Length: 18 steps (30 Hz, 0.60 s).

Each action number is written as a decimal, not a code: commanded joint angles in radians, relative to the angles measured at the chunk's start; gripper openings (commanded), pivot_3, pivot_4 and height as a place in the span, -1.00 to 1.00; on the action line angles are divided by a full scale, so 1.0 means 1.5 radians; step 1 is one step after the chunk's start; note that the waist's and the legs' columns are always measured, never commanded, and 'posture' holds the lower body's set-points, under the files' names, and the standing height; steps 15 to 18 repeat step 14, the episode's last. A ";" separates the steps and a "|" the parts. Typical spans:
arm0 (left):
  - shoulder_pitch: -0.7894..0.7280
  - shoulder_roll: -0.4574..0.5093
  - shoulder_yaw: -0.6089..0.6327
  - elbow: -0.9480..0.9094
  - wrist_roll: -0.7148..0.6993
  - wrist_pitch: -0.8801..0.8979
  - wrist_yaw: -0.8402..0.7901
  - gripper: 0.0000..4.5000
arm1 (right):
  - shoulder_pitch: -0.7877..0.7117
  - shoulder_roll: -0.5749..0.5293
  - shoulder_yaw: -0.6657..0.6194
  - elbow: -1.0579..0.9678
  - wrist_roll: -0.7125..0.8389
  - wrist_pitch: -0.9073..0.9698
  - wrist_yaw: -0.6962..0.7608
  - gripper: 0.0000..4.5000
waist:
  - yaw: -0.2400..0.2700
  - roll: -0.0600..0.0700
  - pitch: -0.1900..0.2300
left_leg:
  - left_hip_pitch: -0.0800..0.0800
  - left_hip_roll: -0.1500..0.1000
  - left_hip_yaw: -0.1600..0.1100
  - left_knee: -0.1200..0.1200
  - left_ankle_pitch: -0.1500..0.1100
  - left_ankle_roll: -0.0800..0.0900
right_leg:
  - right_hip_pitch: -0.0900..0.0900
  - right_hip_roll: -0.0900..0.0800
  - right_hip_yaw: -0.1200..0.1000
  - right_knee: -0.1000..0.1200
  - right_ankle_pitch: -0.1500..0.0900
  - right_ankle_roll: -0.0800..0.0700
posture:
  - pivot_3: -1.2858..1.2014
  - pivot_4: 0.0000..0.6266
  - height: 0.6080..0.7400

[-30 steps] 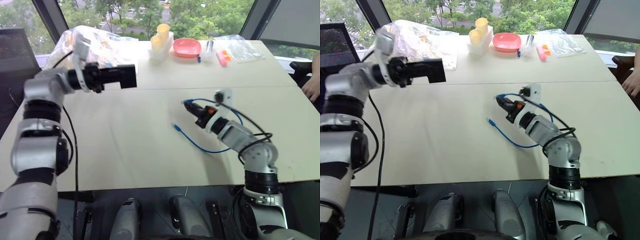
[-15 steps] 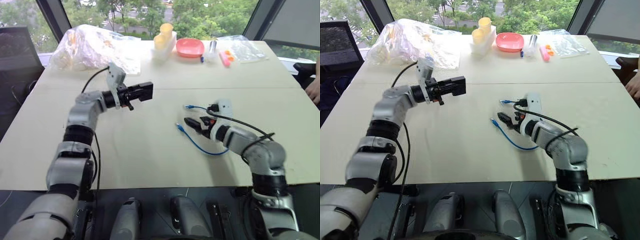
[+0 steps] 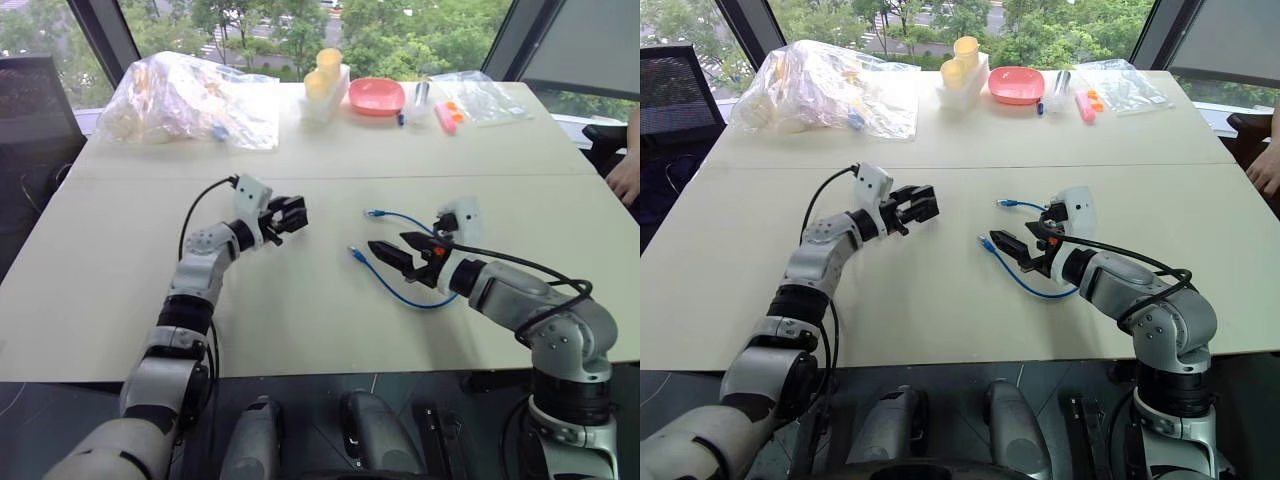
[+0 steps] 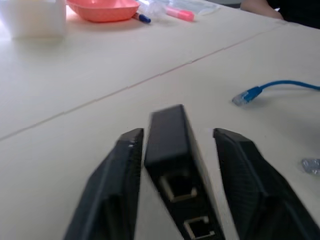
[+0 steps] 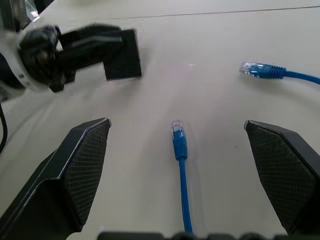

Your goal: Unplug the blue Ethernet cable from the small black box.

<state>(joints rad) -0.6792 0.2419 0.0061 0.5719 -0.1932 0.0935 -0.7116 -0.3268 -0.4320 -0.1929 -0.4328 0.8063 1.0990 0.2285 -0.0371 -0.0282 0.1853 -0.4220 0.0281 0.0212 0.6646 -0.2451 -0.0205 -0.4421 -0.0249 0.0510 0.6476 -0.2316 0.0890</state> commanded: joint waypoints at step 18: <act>0.115 0.113 0.071 -0.382 -0.087 0.220 0.039 0.98 | 0.032 -0.043 -0.023 -0.028 -0.005 -0.053 0.070 1.00 | -0.003 0.000 0.000 | 0.000 0.001 0.000 0.000 0.000 0.000 | 0.000 0.000 0.000 0.000 0.000 0.000 | 0.03 -0.52 1.00</act>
